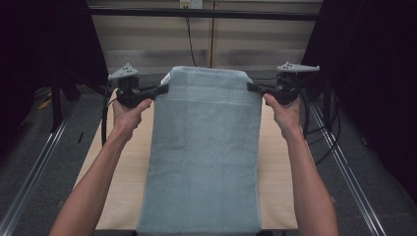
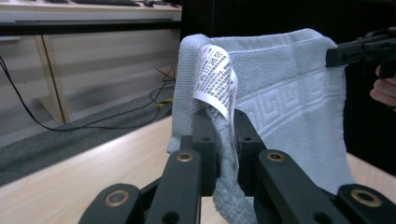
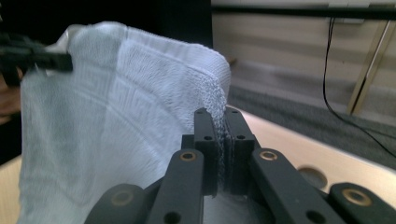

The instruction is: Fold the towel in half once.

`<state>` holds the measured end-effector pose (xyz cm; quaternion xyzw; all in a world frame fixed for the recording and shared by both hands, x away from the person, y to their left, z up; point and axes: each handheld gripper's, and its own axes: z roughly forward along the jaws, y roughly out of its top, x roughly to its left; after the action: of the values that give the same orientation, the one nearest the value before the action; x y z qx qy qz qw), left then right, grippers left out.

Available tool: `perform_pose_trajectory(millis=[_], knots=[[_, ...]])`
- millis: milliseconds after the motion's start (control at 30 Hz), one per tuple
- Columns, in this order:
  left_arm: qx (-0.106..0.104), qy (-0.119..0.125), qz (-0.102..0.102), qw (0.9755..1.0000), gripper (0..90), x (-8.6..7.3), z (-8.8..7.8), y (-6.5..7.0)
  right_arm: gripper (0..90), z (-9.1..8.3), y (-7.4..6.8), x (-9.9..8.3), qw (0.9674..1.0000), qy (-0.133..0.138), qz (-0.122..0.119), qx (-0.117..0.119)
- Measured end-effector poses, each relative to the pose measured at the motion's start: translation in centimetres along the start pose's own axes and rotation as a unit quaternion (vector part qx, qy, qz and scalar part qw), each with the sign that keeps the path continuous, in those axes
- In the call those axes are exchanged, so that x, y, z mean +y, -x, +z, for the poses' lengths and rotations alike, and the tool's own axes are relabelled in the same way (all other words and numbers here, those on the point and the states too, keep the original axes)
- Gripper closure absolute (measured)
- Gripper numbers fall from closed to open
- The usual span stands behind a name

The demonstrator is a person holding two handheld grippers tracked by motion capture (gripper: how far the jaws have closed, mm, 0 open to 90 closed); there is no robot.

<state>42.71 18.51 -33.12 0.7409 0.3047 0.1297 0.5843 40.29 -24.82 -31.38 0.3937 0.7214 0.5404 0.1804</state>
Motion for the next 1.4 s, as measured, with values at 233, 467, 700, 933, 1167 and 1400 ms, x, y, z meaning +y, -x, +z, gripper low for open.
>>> perform_pose_trajectory(millis=[233, 467, 700, 933, 1167, 1400], knots=[[-0.008, 0.0, 0.022, 0.9997, 82.9, -2.2, -3.3, 2.0, 86.1, -2.7, -2.7, -3.4, 0.9995, 0.001, -0.001, 0.03], [-0.033, 0.0, 0.049, 0.9983, 82.6, -4.4, -6.9, 4.6, 86.2, -5.9, -6.6, -5.3, 0.9975, -0.008, -0.016, 0.068], [-0.066, -0.057, 0.017, 0.996, 82.6, -11.2, -7.8, 6.4, 86.2, -6.5, -8.7, -11.7, 0.9924, -0.068, 0.015, 0.102], [-0.094, -0.134, -0.011, 0.9865, 82.3, -16.9, -8.2, 8.1, 86.1, -5.6, -10.6, -19.2, 0.9812, -0.145, 0.043, 0.12], [-0.081, -0.205, -0.021, 0.9752, 82.0, -20.6, -7.5, 8.2, 86.2, -4.6, -10.9, -22.8, 0.9712, -0.204, 0.053, 0.111], [-0.05, -0.213, -0.009, 0.9758, 81.8, -21.0, -5.7, 7.4, 86.7, -3.2, -10.5, -23.1, 0.9738, -0.213, 0.026, 0.075]])
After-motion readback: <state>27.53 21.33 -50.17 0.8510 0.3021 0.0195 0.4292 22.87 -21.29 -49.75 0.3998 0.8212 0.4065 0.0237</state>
